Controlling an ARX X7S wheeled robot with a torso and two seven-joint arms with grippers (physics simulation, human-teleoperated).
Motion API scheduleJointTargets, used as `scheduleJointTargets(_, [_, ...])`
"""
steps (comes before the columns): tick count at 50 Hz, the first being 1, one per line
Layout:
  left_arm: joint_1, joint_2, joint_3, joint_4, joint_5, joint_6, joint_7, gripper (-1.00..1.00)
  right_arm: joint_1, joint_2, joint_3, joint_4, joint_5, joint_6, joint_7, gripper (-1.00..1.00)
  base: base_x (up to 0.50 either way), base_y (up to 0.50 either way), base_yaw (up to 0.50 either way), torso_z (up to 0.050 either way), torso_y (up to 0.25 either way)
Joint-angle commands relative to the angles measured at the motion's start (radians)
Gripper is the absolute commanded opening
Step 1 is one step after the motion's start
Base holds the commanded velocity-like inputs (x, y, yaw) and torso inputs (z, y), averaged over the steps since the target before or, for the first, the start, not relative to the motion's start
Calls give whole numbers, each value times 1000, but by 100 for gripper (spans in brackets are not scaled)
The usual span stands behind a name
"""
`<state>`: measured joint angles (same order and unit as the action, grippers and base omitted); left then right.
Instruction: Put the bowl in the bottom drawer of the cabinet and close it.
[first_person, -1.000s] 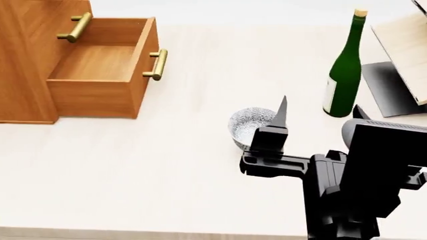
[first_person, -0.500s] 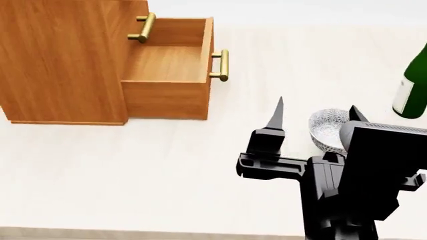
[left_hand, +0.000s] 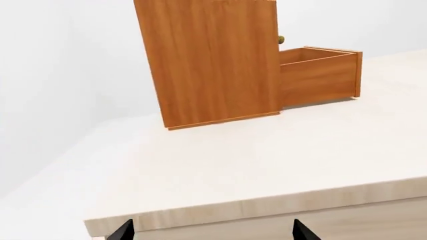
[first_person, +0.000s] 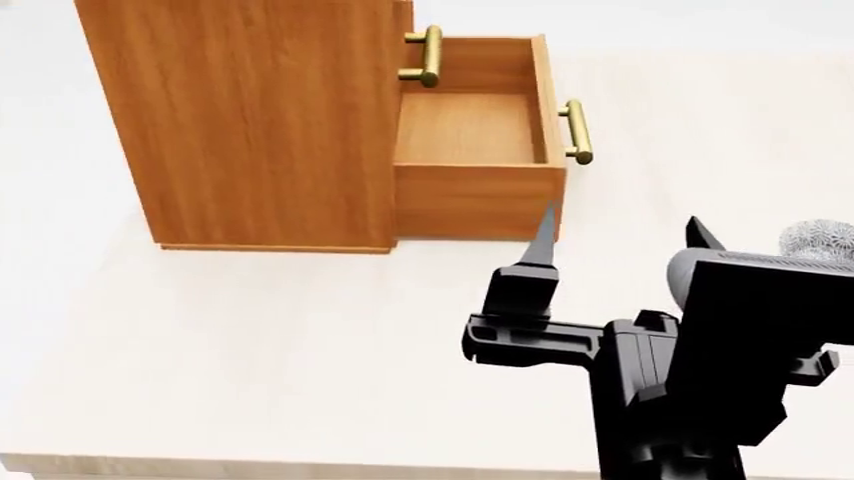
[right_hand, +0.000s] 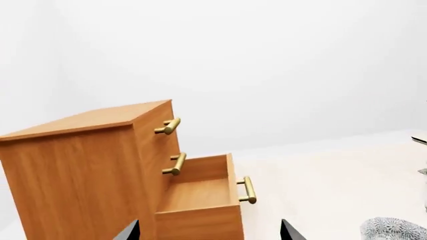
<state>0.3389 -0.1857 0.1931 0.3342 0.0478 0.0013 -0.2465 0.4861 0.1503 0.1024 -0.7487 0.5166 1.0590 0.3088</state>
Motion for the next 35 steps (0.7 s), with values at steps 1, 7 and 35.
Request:
scheduleJointTargets(1, [-3, -6, 7, -2, -4, 0, -9, 100, -8, 10, -15, 8, 2, -16, 2, 100, 0, 273, 0, 0, 0])
scheduleJointTargets(7, [-4, -11, 11, -8, -4, 6, -13, 100, -26, 27, -48, 6, -20, -45, 2, 100, 0, 86, 0, 0, 0])
scheduleJointTargets(35, [-5, -27, 27, -3, -7, 3, -33, 100, -36, 36, -50, 14, 8, -68, 4, 100, 276, 3, 0, 0, 0])
